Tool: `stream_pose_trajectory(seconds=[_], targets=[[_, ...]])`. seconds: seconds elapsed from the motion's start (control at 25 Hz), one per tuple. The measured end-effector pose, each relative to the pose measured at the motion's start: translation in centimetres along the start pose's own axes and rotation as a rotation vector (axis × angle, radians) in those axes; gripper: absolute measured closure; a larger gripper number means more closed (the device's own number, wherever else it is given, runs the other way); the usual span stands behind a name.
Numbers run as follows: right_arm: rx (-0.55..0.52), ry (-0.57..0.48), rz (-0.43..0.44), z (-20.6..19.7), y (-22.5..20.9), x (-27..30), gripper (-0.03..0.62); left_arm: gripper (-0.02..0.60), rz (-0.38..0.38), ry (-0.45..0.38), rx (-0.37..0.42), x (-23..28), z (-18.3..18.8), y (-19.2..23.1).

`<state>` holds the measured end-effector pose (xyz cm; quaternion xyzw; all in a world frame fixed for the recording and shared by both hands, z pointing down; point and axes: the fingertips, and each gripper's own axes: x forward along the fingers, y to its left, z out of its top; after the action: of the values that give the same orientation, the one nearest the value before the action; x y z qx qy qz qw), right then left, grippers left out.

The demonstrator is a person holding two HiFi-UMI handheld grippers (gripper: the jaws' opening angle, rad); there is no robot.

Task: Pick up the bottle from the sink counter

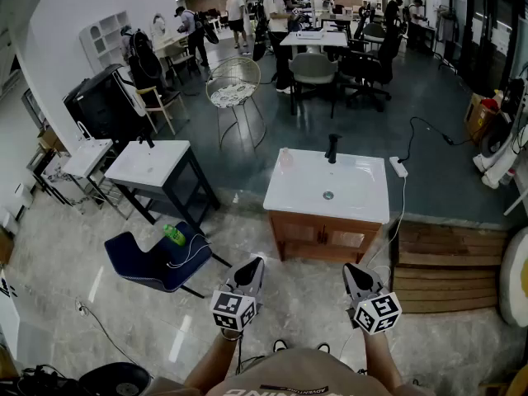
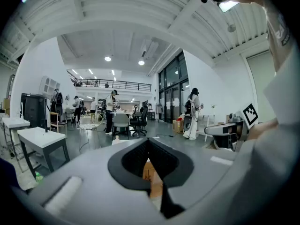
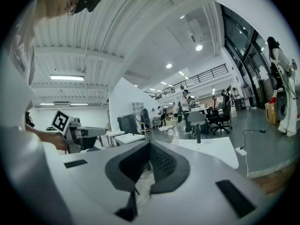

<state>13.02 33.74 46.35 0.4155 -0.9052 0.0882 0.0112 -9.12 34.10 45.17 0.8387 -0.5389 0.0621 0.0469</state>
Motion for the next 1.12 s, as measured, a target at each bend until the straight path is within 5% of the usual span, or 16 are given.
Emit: stream_pose_trajectory(seconds=[0.44,1.12], targets=[[-0.057,0.023,0.007,0.1,0.5,2.5,0.583,0.574,-0.035,0.002,-0.011,1.4,-1.4,1.7],[-0.02,0.08,-0.121,-2.1,1.3,8.1,0.583,0.574,-0.166,0.04,-0.016,4.8,-3.2,7.2]])
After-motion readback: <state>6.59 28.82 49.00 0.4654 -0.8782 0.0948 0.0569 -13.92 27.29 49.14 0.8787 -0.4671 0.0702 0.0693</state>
